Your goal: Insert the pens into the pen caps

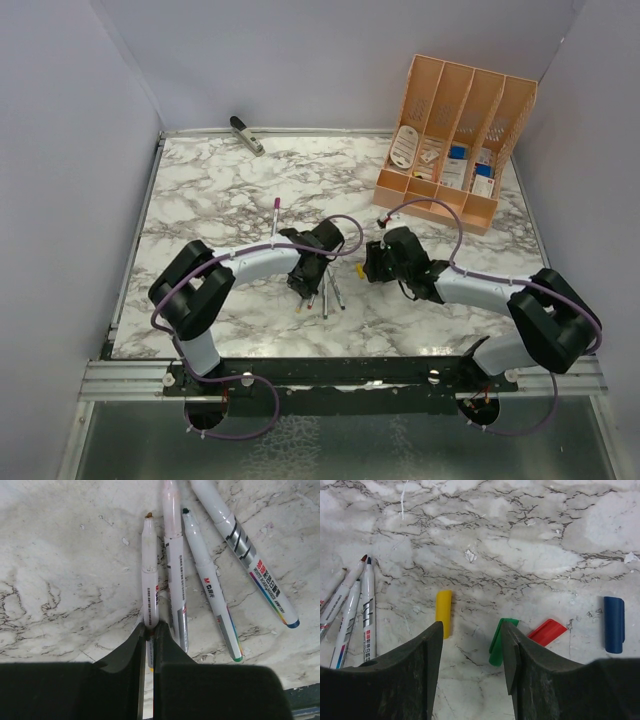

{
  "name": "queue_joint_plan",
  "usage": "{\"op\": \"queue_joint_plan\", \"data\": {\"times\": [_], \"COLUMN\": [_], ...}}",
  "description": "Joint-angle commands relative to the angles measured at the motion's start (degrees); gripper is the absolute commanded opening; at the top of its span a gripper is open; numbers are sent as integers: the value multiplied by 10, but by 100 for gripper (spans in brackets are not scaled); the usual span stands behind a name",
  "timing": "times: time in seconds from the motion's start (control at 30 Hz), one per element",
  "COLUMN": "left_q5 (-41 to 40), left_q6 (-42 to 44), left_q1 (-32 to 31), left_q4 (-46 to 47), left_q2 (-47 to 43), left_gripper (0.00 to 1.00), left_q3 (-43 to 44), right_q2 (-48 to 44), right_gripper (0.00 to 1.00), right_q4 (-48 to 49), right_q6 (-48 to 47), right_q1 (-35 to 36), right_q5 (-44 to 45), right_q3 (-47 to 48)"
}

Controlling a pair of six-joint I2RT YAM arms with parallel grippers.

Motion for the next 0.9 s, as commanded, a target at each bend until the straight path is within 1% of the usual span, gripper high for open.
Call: {"op": "queue_joint_plan", "data": {"times": [0.0,0.37,0.57,0.77,0.87], "left_q5": [-65,-116,-127,-123,-120], "left_q6": [0,-13,-2,4,4], "left_q1": [9,15,15,16,18], "left_q4": [-38,-34,12,77,91], "left_q2": [0,-67,-124,-188,-207], "left_gripper": [0,0,0,0,0], "left_q3": [-22,-9,-8,-38,-49], "right_q2": [14,24,56,79,87], "right_gripper": [49,49,48,46,44], "right_q4": [21,29,20,2,-6], "right_q6": [-13,-29,-35,-37,-36], "right_q1": [-1,8,15,22,26], "right_q5": [-40,-54,-54,-50,-47], "right_q3": [14,27,48,65,71]}}
